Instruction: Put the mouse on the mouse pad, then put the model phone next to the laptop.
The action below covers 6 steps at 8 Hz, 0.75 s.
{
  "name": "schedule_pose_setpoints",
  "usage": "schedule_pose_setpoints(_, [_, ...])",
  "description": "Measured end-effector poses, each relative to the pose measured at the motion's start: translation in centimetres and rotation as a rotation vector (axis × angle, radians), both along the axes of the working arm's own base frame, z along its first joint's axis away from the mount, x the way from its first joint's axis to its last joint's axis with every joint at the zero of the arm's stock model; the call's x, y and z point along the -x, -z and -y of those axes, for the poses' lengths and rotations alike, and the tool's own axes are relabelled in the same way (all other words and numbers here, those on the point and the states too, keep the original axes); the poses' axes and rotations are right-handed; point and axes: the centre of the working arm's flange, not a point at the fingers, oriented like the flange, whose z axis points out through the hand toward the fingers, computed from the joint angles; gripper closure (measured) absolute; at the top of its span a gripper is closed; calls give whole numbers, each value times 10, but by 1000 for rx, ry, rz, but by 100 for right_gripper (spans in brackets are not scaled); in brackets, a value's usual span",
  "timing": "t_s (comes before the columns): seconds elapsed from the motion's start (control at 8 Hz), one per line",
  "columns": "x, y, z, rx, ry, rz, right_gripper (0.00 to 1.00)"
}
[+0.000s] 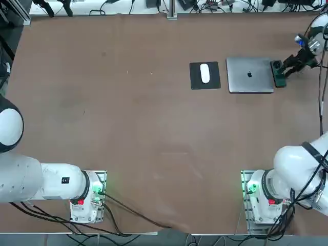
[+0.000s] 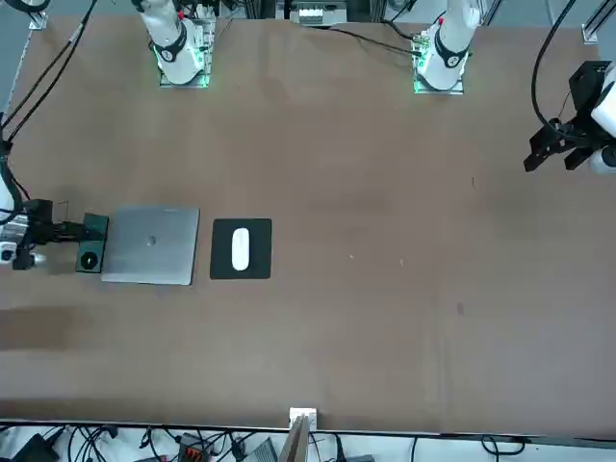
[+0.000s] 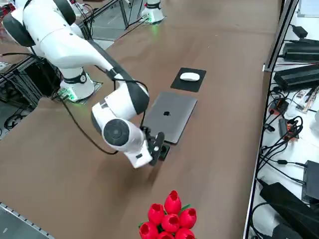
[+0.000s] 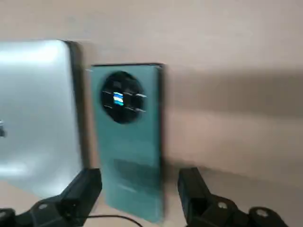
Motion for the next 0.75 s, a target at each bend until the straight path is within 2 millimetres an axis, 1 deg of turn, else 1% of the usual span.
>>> schedule_pose_setpoints(0.12, [4, -23, 23, 63, 0, 14, 0])
schedule_pose_setpoints(0.25, [6, -60, 36, 107, 1, 36, 0])
schedule_pose_setpoints(0.38, [6, -103, 33, 124, 1, 44, 0])
schedule_pose_setpoints(0.5, [1, -147, 12, 131, 3, 38, 0])
schedule_pose_setpoints(0.62, [-11, -188, -29, 144, -4, 23, 0])
schedule_pose_setpoints(0.75, [-26, -224, -85, 165, -36, 18, 0])
